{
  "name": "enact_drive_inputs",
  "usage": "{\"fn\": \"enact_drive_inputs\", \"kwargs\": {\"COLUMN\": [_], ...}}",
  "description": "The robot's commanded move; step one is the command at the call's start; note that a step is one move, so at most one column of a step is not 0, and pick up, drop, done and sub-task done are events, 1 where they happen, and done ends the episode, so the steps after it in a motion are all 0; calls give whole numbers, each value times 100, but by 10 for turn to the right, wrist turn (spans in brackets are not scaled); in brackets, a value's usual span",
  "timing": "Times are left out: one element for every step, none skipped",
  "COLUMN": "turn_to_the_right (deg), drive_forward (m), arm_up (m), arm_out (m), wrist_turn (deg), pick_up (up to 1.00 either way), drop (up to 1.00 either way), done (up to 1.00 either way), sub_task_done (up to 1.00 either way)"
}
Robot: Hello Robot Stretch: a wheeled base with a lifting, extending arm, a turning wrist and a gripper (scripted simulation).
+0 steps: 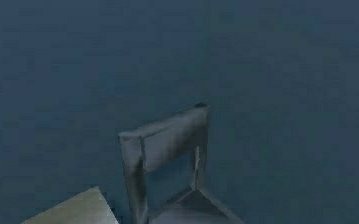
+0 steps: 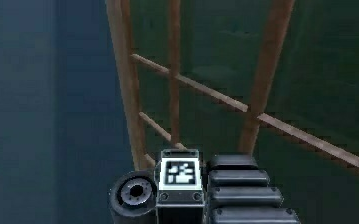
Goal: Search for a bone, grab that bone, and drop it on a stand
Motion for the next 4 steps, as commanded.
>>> {"fn": "enact_drive_inputs", "kwargs": {"turn_to_the_right": [-90, -450, -450, -210], "drive_forward": [0, 0, 0, 0], "arm_up": [0, 0, 0, 0], "arm_out": [0, 0, 0, 0], "wrist_turn": [0, 0, 0, 0], "pick_up": [0, 0, 0, 0], "drop": [0, 0, 0, 0], "done": [0, 0, 0, 0], "sub_task_done": [0, 0, 0, 0]}}
